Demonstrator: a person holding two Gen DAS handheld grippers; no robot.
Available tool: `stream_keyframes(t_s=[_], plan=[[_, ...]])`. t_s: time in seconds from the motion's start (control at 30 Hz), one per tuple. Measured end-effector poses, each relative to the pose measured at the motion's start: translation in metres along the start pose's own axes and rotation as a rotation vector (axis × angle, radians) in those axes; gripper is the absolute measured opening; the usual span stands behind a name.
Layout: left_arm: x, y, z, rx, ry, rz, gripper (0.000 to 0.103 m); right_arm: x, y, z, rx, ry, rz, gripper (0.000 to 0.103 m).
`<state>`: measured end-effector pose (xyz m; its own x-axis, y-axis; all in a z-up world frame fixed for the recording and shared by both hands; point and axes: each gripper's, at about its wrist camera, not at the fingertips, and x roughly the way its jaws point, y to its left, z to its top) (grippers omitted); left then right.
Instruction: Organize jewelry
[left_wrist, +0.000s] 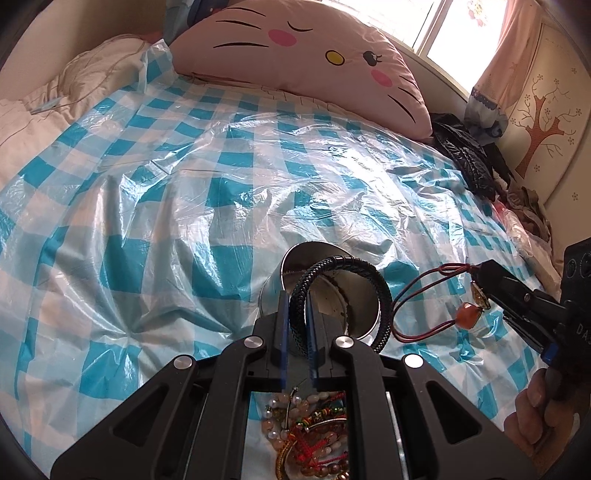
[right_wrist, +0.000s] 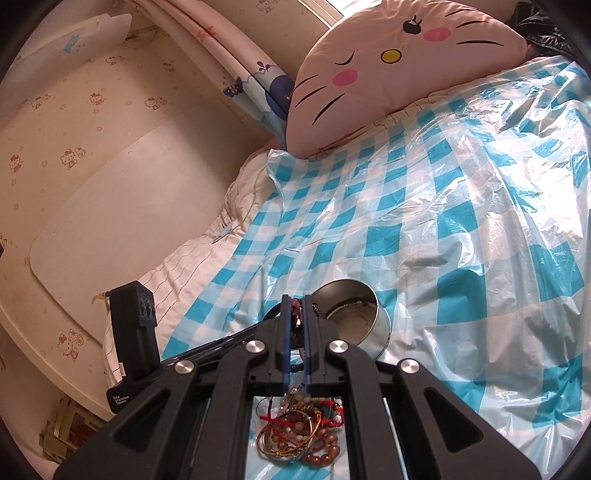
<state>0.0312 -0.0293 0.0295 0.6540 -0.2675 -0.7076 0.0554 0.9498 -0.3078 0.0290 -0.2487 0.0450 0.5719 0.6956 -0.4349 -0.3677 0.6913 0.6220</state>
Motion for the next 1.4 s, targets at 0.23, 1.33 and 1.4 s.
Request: stream_keyframes(t_s=[0.23, 1.33, 1.4], plan=[[0.028, -0.009, 0.014, 0.024, 0.032, 0.019, 0.008, 0.043, -0.013, 0.007, 0.024, 0.03, -0.035, 0.006], [-0.013, -0.001, -0.073, 0.044, 0.192, 0.073, 0.044, 0.023, -0.009, -0.058, -0.063, 0.169, -0.242, 0.061], [-0.011, -0.004, -0.073, 0.052, 0.192, 0.072, 0.044, 0.027, -0.005, -0.063, -0.084, 0.201, -0.239, 0.061]])
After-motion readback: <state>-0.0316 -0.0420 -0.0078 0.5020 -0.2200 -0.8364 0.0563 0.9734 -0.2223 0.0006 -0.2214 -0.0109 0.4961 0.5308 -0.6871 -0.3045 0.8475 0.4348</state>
